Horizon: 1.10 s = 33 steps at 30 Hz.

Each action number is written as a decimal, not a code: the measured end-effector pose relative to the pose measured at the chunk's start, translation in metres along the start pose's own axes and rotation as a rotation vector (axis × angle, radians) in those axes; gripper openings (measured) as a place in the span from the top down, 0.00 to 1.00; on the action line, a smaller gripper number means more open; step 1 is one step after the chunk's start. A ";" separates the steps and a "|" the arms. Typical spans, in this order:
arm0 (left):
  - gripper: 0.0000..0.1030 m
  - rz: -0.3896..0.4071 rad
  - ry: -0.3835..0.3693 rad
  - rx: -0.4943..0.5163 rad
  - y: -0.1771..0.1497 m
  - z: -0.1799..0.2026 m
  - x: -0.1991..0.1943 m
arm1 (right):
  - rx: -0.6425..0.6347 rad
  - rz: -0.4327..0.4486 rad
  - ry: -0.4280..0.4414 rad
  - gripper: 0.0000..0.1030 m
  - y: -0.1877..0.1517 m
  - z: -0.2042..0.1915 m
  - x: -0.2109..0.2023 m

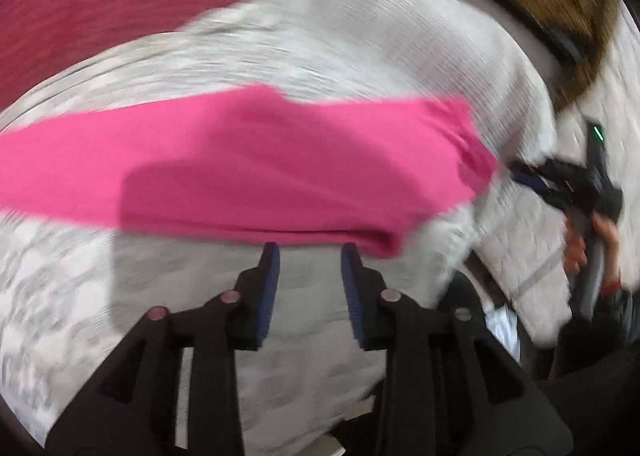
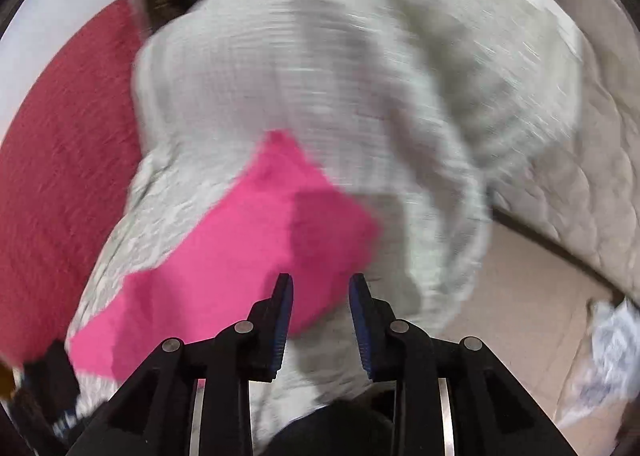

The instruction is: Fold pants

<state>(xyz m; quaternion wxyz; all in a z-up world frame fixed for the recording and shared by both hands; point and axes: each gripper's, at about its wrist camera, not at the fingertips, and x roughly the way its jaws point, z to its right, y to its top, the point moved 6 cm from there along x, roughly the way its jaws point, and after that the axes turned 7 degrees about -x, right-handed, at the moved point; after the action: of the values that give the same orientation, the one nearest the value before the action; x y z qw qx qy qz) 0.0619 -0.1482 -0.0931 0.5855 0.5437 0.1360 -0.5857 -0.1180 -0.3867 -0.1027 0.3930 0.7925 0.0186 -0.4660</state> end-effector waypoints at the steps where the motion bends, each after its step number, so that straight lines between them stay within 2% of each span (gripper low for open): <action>1: 0.63 0.024 0.023 -0.049 0.003 -0.020 -0.009 | -0.038 -0.011 0.036 0.72 0.001 -0.023 0.006; 3: 0.63 0.073 0.085 -0.173 0.007 -0.073 -0.032 | -0.143 -0.051 0.138 0.72 -0.007 -0.071 0.012; 5: 0.63 0.122 0.161 -0.288 0.009 -0.126 -0.057 | -0.241 -0.090 0.206 0.72 -0.021 -0.112 0.021; 6: 0.63 0.142 0.183 -0.320 0.011 -0.144 -0.066 | -0.326 -0.132 0.247 0.72 -0.035 -0.146 0.029; 10: 0.62 0.213 0.255 -0.473 0.017 -0.228 -0.102 | -0.512 -0.267 0.348 0.72 -0.079 -0.232 0.051; 13: 0.60 0.231 0.247 -0.592 0.023 -0.278 -0.108 | -0.610 -0.311 0.387 0.72 -0.104 -0.274 0.056; 15: 0.60 0.224 0.212 -0.647 0.030 -0.307 -0.100 | -0.666 -0.333 0.410 0.72 -0.121 -0.298 0.059; 18: 0.60 0.196 0.203 -0.703 0.046 -0.345 -0.074 | -0.727 -0.360 0.416 0.71 -0.135 -0.325 0.071; 21: 0.60 0.168 0.168 -0.757 0.063 -0.374 -0.050 | -0.735 -0.408 0.440 0.70 -0.148 -0.337 0.086; 22: 0.56 0.162 0.157 -0.768 0.068 -0.380 -0.043 | -0.734 -0.416 0.439 0.70 -0.150 -0.338 0.088; 25: 0.33 0.152 0.152 -0.815 0.079 -0.396 -0.025 | -0.759 -0.403 0.393 0.70 -0.153 -0.345 0.100; 27: 0.31 0.146 0.145 -0.847 0.084 -0.405 -0.015 | -0.810 -0.365 0.341 0.68 -0.151 -0.347 0.106; 29: 0.30 0.165 0.148 -0.845 0.090 -0.409 -0.013 | -0.849 -0.342 0.301 0.59 -0.152 -0.352 0.111; 31: 0.30 0.180 0.151 -0.845 0.096 -0.412 -0.011 | -0.898 -0.294 0.237 0.55 -0.152 -0.354 0.116; 33: 0.35 0.196 0.156 -0.850 0.102 -0.418 -0.008 | -0.996 -0.217 0.142 0.50 -0.153 -0.357 0.119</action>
<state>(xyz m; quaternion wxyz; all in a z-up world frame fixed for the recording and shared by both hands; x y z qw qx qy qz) 0.3448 0.1608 -0.1930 0.7978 0.3077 0.3562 -0.3767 0.1472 -0.0929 -0.1938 0.6698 0.5326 0.3470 -0.3837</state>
